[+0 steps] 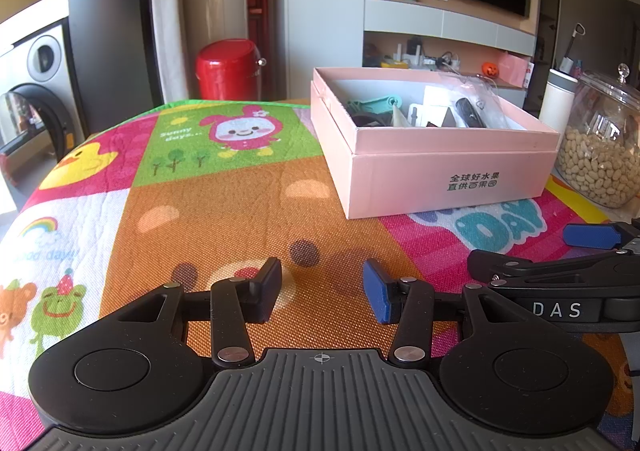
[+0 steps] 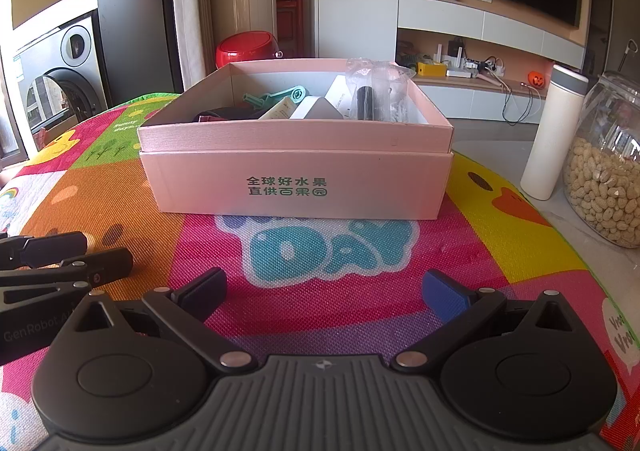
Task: Organize rigid objects
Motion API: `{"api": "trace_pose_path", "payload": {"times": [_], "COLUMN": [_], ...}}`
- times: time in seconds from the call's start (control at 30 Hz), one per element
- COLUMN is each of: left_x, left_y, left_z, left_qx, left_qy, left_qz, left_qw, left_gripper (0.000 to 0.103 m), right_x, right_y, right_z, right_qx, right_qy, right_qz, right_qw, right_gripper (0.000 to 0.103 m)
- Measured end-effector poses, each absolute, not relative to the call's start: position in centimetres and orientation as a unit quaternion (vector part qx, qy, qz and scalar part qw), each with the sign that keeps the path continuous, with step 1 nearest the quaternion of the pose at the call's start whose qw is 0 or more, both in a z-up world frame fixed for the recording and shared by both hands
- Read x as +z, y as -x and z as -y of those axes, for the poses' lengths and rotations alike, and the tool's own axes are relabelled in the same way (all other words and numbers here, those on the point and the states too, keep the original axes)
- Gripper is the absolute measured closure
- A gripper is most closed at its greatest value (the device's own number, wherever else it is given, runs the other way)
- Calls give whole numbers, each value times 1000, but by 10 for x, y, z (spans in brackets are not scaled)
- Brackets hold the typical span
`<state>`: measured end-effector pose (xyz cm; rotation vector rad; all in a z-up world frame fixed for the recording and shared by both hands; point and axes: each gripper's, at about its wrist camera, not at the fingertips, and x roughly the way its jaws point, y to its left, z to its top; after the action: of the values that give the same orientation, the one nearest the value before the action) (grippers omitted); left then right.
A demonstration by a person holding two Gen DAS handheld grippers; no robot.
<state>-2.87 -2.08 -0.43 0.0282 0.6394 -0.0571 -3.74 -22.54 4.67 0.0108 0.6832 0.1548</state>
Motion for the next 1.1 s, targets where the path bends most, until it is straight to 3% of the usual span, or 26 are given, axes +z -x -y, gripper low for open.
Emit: {"api": "trace_pose_path", "payload": {"times": [1.1], "left_x": [-4], "left_y": [29], "left_z": [20], "left_qx": [-30], "left_qy": [-9], "left_qz": [-315], "left_qw": [949], "left_gripper": [53], "right_x": [47], "right_y": [37], "right_z": [226], "right_qx": [76], "right_qy": [-5], "right_qz": [-335], "right_qw": [939], "right_gripper": [0]}}
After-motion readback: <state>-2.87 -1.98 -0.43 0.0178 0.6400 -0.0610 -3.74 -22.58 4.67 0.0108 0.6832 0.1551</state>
